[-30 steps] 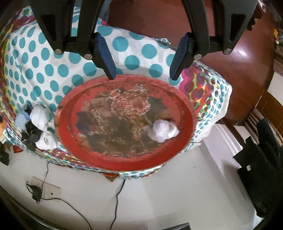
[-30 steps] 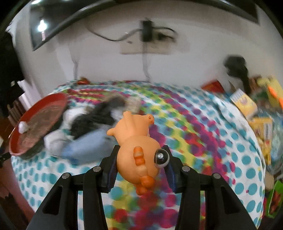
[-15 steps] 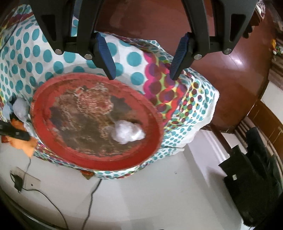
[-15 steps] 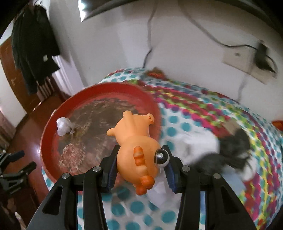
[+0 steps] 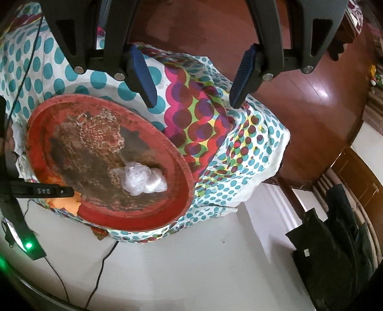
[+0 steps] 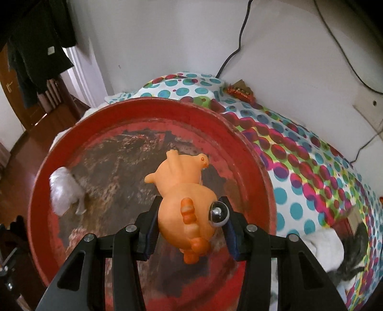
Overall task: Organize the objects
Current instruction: 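Carry the orange toy onto the red tray and open the right gripper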
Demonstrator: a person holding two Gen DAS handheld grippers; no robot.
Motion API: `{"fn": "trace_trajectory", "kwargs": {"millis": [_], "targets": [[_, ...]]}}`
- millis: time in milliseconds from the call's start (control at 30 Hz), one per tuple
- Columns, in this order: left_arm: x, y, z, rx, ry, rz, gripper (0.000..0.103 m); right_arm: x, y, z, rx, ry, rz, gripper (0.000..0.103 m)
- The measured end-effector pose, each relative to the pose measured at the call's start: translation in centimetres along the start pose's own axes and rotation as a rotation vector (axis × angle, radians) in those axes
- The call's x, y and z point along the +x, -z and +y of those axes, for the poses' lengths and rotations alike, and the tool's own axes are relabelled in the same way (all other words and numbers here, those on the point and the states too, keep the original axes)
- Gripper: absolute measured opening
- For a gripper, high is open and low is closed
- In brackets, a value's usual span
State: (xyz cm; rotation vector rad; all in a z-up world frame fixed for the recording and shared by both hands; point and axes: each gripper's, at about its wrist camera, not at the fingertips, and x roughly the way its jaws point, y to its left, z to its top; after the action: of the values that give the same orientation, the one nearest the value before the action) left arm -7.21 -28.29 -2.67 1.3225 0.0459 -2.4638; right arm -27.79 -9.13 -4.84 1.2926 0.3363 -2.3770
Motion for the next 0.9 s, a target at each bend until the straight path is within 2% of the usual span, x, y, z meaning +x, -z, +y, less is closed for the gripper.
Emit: {"fn": "trace_trajectory", "kwargs": {"millis": [233, 500, 533, 600, 667, 900], "targets": [[0.6, 0.0, 0.4, -0.009, 0.013, 0.015, 0.065, 1.7, -1.5, -0.4, 0.022, 0.016, 0.031, 0.044], [0.5, 0.0, 0.2, -0.004, 0.046, 0.014, 0.065, 2.2, -1.4, -0.5, 0.03, 0.018, 0.044, 0.048], [0.5, 0.0, 0.2, -0.005, 0.048, 0.015, 0.065, 2.2, -1.4, -0.5, 0.034, 0.016, 0.042, 0.049], [0.4, 0.0, 0.1, -0.003, 0.05, 0.015, 0.065, 1.8, -1.3, -0.4, 0.019, 0.023, 0.029, 0.063], [0.3, 0.1, -0.1, 0.001, 0.045, 0.015, 0.065, 1.1, -1.1, -0.3, 0.009, 0.037, 0.011, 0.069], [-0.1, 0.1, -0.9, 0.028, 0.058, 0.009, 0.065, -2.3, 0.5, -0.8, 0.008, 0.025, -0.046, 0.069]]}}
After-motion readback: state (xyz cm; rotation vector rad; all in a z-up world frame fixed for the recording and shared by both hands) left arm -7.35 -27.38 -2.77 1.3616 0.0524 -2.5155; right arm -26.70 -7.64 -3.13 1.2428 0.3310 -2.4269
